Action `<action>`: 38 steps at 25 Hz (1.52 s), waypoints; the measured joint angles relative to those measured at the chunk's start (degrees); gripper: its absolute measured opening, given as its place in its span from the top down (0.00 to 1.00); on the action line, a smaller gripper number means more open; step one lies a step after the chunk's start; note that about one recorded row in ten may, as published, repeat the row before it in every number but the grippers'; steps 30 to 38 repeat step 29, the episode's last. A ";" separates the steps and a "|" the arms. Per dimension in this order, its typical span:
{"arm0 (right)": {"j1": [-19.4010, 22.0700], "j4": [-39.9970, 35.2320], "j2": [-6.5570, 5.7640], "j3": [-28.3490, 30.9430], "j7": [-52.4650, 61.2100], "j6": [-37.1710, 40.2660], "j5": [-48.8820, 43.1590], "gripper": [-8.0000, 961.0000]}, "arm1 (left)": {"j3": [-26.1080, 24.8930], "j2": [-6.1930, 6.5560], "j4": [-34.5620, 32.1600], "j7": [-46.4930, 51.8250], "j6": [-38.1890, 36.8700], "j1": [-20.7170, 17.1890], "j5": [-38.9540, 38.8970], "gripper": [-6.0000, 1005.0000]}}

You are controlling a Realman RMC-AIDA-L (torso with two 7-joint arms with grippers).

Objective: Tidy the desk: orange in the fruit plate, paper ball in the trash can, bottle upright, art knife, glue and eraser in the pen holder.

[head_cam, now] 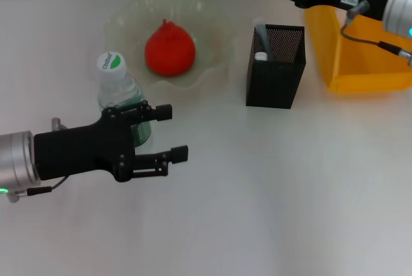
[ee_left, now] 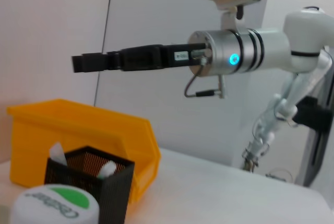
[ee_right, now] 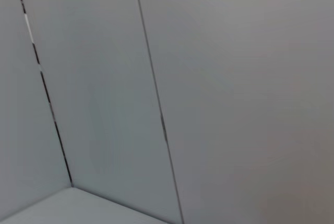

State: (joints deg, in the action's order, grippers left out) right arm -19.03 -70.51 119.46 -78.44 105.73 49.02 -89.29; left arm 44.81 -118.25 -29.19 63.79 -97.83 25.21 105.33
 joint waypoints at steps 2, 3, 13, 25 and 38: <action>1.31 -0.97 -0.09 2.02 -1.88 5.06 2.93 0.53 | 0.00 0.08 0.60 -0.01 -0.50 -0.92 -2.78 0.16; 1.85 -1.04 -0.12 3.87 -3.10 8.86 4.76 0.52 | 0.01 0.09 0.79 -0.10 -0.71 -1.51 -4.43 0.16; -1.93 20.39 -3.15 18.91 -18.55 46.57 3.42 0.31 | 0.05 0.16 7.36 -4.46 -0.30 -6.41 -16.68 0.16; -3.56 39.14 -3.29 19.72 -34.63 58.33 -8.43 0.25 | 0.36 6.35 5.02 -0.78 -8.55 -11.11 -3.36 0.16; -2.92 38.85 -0.94 20.07 -36.55 57.55 -9.37 0.25 | 0.50 6.83 3.66 -0.92 -10.14 -12.01 -2.01 0.16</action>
